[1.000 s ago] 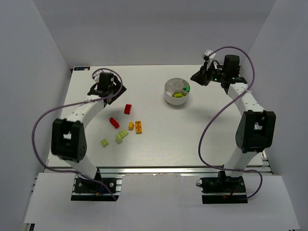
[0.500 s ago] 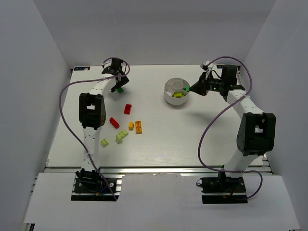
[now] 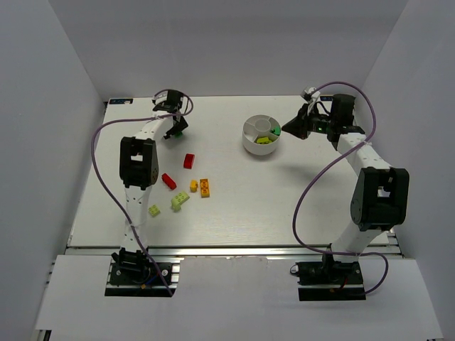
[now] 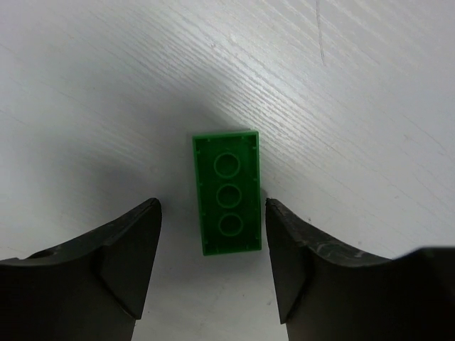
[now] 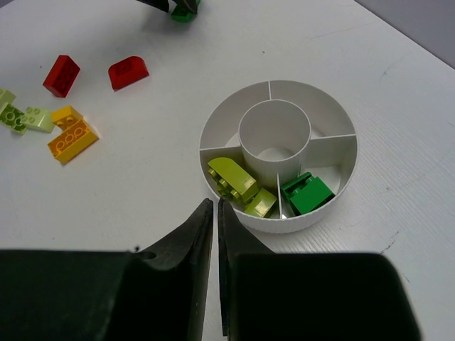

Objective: Sort the legos into containers by color

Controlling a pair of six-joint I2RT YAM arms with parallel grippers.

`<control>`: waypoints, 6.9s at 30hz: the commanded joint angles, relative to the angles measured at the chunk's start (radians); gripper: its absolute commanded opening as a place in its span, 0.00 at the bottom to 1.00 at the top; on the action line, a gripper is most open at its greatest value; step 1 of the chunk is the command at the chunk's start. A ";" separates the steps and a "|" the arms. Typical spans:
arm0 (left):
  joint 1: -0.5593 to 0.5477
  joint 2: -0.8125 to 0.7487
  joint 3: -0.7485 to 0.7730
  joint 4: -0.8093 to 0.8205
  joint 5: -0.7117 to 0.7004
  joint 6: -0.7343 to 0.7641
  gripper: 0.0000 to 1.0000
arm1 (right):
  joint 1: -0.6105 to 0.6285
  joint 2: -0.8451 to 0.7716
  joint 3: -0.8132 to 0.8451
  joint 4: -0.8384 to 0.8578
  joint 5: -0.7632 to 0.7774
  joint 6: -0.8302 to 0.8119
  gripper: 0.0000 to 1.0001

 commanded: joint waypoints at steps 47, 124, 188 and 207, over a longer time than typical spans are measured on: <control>-0.276 -1.053 -1.272 1.165 0.822 0.377 0.05 | 0.339 0.144 0.337 -0.288 -0.031 0.741 0.66; -0.283 -1.460 -1.501 0.700 0.211 -0.100 0.91 | 0.180 0.276 0.381 -0.110 0.750 0.469 0.04; 0.034 -1.108 -1.087 -0.056 0.104 -0.298 0.98 | 0.293 -0.129 0.019 -0.354 0.079 -0.267 0.51; 0.074 -0.811 -0.911 -0.071 0.068 -0.223 0.88 | 0.303 -0.134 -0.018 -0.324 0.122 -0.206 0.52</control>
